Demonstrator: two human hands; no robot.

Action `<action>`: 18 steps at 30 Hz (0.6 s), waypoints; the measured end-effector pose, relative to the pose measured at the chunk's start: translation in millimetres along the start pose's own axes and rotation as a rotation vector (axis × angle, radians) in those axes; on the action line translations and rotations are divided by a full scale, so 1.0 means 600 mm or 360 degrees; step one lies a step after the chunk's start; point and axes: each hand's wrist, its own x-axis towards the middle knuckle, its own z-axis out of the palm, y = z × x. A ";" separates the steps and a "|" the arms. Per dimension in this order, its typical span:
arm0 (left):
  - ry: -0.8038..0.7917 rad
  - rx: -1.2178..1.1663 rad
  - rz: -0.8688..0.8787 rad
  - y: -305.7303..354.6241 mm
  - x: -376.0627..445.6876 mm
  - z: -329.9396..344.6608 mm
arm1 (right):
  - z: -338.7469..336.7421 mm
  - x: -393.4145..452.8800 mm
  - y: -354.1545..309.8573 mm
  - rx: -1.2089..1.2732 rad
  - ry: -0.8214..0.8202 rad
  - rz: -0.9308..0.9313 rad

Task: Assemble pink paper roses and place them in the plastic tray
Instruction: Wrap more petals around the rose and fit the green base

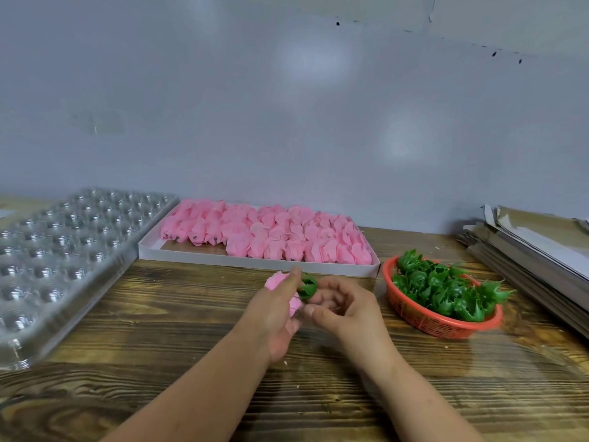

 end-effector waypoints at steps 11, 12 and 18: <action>-0.0067 0.0167 0.0076 -0.009 -0.008 0.009 | 0.000 0.001 -0.003 0.0512 0.0018 0.0088; -0.0050 0.0196 0.0088 -0.009 -0.008 0.010 | -0.002 0.002 -0.004 0.0524 0.0024 0.0117; -0.0013 0.0375 0.0140 -0.012 -0.009 0.013 | -0.016 0.006 -0.003 0.0658 -0.0008 0.0256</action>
